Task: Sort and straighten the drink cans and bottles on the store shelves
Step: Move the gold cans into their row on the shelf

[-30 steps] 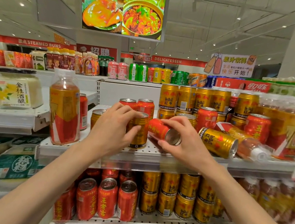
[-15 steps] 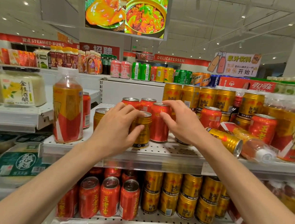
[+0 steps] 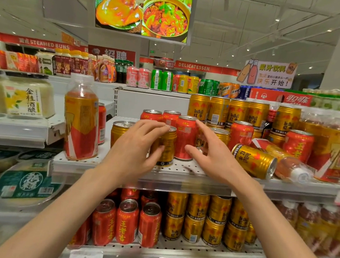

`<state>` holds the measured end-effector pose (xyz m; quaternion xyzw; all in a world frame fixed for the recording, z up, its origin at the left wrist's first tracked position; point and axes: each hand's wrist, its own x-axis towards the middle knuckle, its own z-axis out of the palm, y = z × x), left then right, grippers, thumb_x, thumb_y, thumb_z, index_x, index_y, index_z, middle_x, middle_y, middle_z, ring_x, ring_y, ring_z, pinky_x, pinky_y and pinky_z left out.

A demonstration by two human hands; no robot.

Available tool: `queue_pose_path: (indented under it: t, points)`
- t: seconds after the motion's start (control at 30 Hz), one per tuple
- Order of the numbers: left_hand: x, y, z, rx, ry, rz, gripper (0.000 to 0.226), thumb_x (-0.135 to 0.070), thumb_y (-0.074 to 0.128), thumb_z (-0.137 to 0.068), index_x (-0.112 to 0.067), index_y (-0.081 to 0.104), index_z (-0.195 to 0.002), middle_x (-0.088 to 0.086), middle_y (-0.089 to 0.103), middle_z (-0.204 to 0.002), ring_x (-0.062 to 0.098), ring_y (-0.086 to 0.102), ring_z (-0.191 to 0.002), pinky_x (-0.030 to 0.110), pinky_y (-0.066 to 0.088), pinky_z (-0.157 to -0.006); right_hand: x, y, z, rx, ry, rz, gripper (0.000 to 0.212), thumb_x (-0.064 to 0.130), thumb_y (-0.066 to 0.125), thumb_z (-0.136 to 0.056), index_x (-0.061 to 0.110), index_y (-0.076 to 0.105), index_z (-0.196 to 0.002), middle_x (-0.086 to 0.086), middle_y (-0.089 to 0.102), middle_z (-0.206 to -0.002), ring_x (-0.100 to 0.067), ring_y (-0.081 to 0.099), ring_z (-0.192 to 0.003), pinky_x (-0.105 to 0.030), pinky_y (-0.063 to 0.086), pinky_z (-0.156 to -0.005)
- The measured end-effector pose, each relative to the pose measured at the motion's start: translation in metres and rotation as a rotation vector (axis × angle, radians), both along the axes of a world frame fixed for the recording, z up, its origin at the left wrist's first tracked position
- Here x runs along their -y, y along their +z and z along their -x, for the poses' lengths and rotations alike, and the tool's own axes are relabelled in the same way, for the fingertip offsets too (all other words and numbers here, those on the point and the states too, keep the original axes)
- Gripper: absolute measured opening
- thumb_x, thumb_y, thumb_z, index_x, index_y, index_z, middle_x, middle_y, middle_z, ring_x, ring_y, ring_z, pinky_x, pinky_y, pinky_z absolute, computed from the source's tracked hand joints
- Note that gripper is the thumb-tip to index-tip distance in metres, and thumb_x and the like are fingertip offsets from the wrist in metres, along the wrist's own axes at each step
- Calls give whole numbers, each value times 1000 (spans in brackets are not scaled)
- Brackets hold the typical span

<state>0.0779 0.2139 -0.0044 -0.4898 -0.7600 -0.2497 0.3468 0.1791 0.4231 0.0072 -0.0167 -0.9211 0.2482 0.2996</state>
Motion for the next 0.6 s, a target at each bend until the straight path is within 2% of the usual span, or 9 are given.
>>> queue_pose_path:
  t: [0.07, 0.13, 0.2, 0.23, 0.3, 0.4, 0.5, 0.6]
  points:
    - [4, -7, -4, 55, -38, -35, 50, -29, 63, -95, -22, 52, -144, -7, 52, -145, 11, 43, -137, 21, 32, -113, 4, -7, -5, -15, -29, 10, 76, 44, 61, -97, 32, 20, -160, 10, 32, -162, -9, 36, -146, -45, 41, -116]
    - [9, -16, -11, 107, -76, -98, 49, -31, 62, -94, -21, 54, -142, -8, 50, -145, 9, 42, -138, 15, 27, -114, 9, -14, -14, -51, -37, 55, 71, 42, 62, -97, 33, 27, -157, 12, 36, -160, -4, 40, -141, -33, 46, -112]
    - [16, -28, -18, 183, -117, -179, 47, -32, 61, -93, -21, 56, -139, -9, 52, -142, 8, 45, -135, 20, 34, -113, 18, -22, -27, -102, -28, 148, 61, 41, 63, -96, 37, 37, -151, 16, 44, -153, 4, 46, -132, -15, 48, -101]
    - [20, -35, -21, 231, -141, -220, 45, -32, 62, -93, -22, 57, -137, -10, 53, -138, 8, 48, -132, 23, 40, -110, 24, -27, -36, -132, -35, 196, 56, 41, 63, -96, 39, 42, -147, 19, 48, -148, 8, 49, -128, -11, 48, -96]
    - [29, -54, -29, 340, -195, -283, 40, -30, 63, -93, -26, 57, -133, -13, 56, -128, 9, 56, -121, 20, 46, -100, 35, -44, -54, -200, -66, 298, 45, 40, 64, -95, 39, 51, -138, 21, 58, -135, 7, 55, -121, -16, 49, -94]
    - [39, -88, -40, 509, -236, -329, 35, -24, 67, -95, -28, 59, -129, -16, 62, -117, 10, 62, -111, 15, 47, -91, 50, -79, -79, -240, -114, 447, 34, 36, 65, -94, 39, 59, -127, 19, 68, -117, 1, 63, -110, -20, 50, -90]
    - [44, -121, -48, 672, -229, -371, 37, -21, 69, -91, -31, 62, -126, -16, 66, -113, 7, 63, -111, 12, 46, -89, 57, -117, -96, -156, -187, 544, 31, 31, 67, -93, 38, 60, -123, 19, 69, -104, -2, 65, -99, -13, 51, -81]
    - [44, -150, -56, 778, -173, -355, 34, -23, 69, -91, -34, 62, -123, -19, 67, -112, 1, 62, -110, 12, 46, -90, 49, -150, -110, -51, -284, 535, 30, 30, 67, -94, 38, 60, -122, 21, 67, -98, -1, 64, -94, -13, 52, -76]
